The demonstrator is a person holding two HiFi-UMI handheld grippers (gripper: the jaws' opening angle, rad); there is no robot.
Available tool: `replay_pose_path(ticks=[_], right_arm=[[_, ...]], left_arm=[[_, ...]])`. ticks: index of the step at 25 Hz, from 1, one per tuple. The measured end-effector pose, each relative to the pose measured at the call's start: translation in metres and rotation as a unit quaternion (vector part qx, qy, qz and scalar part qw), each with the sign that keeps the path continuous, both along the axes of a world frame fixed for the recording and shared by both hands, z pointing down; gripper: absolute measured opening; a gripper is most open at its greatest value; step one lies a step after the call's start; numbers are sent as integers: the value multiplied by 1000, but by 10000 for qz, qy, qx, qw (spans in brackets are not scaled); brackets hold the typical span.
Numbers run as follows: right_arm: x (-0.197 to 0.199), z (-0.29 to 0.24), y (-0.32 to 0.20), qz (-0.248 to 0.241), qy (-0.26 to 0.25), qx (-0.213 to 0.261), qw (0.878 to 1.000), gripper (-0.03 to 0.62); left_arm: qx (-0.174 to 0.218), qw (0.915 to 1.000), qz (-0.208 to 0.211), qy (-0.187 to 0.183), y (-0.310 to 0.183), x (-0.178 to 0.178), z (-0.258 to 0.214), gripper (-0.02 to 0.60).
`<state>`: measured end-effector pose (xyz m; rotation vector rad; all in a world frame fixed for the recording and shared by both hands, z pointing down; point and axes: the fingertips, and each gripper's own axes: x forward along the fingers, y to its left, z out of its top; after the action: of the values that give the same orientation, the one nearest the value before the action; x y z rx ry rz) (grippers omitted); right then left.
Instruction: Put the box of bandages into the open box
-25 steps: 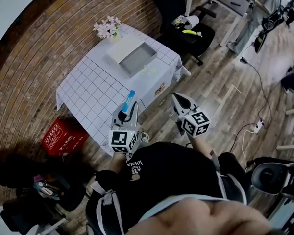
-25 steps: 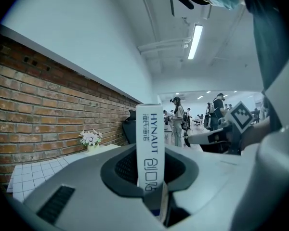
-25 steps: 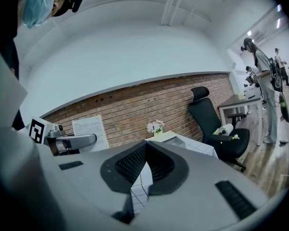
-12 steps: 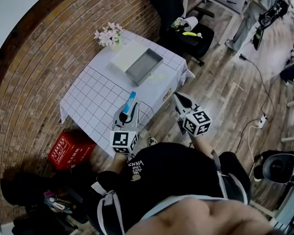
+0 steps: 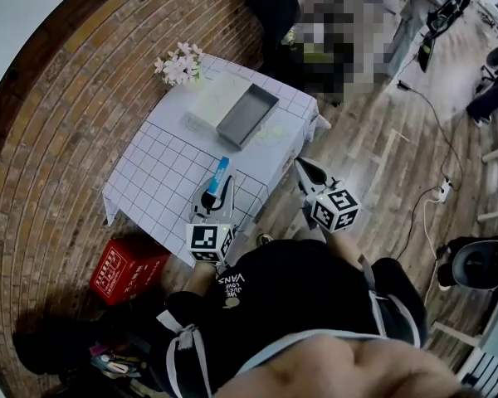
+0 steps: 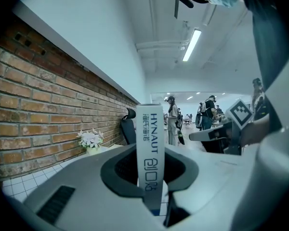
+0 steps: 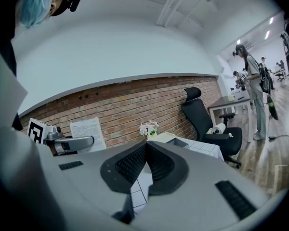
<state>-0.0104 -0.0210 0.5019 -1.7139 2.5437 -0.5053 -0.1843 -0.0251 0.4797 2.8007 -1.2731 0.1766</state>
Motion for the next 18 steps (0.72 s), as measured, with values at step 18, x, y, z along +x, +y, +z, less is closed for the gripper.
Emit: replay_pose_path(ticks=[18], right_arm=[[14, 5, -54, -318, -36, -59, 9995, -3]], left_arm=[[-103, 9990, -430, -53, -42, 7, 8, 78]])
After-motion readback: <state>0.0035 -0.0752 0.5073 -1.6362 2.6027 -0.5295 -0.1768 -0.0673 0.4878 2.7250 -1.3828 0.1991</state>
